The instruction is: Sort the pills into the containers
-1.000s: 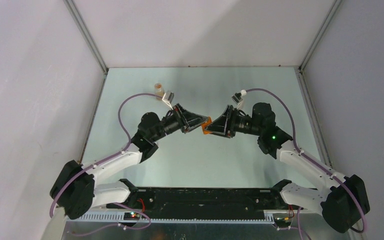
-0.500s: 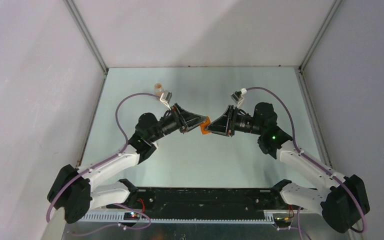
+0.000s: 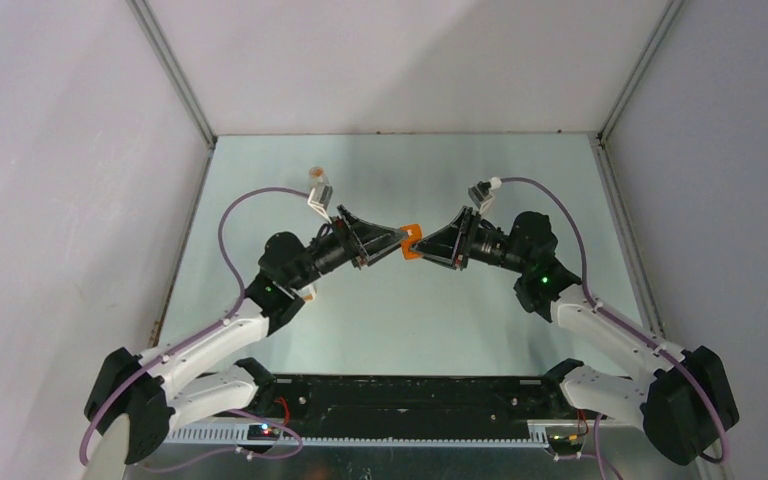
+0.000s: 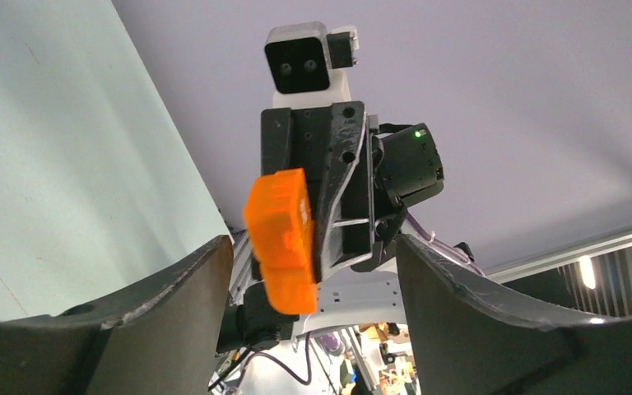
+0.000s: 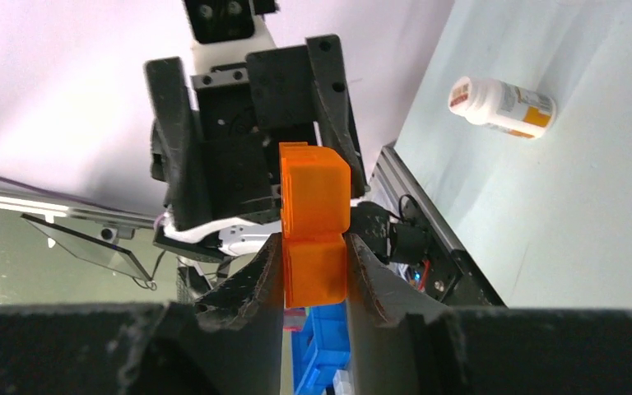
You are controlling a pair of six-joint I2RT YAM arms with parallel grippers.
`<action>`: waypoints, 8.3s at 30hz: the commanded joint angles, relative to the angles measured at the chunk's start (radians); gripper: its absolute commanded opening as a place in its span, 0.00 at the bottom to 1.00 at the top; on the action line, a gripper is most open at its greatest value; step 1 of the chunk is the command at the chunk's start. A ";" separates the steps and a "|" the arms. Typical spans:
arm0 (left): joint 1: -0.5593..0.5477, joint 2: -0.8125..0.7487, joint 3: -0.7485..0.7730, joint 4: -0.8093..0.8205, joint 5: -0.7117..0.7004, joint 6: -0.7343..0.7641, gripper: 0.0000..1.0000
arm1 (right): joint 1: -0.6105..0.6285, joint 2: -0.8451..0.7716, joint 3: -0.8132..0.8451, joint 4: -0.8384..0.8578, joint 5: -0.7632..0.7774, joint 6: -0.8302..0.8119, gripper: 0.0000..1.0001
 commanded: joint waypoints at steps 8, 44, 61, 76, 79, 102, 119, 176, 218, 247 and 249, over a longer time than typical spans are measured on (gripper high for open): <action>-0.001 -0.016 -0.038 0.016 0.017 0.016 0.55 | 0.002 0.042 0.000 0.212 0.027 0.094 0.16; 0.000 0.030 -0.043 0.055 0.039 -0.003 0.00 | -0.001 0.046 0.000 0.191 0.127 0.168 0.48; -0.001 0.009 -0.042 -0.005 0.049 0.010 0.01 | -0.004 0.033 0.000 0.203 0.194 0.093 0.26; -0.001 0.038 -0.022 0.028 0.055 -0.009 0.54 | 0.026 0.052 -0.001 0.209 0.181 0.103 0.18; -0.001 0.044 -0.023 0.041 0.059 -0.019 0.54 | 0.036 0.062 0.000 0.219 0.178 0.106 0.18; 0.001 0.030 -0.039 -0.069 0.079 0.097 0.00 | 0.060 -0.009 0.023 -0.094 0.320 -0.056 0.66; -0.001 0.093 0.090 -0.442 0.199 0.564 0.00 | 0.373 0.058 0.395 -0.906 1.033 -0.323 0.87; 0.048 0.153 0.082 -0.149 0.252 0.260 0.00 | 0.092 -0.064 0.241 -0.494 0.255 -0.310 0.28; 0.121 0.286 0.185 -0.212 0.309 0.297 0.00 | -0.118 0.112 0.181 -0.292 0.107 -0.408 0.19; 0.150 0.044 0.194 -0.754 -0.226 0.641 0.99 | -0.088 0.335 0.057 -0.594 0.158 -0.663 0.00; 0.149 0.014 0.195 -0.770 -0.251 0.646 0.99 | -0.073 0.358 0.053 -0.590 0.184 -0.663 0.00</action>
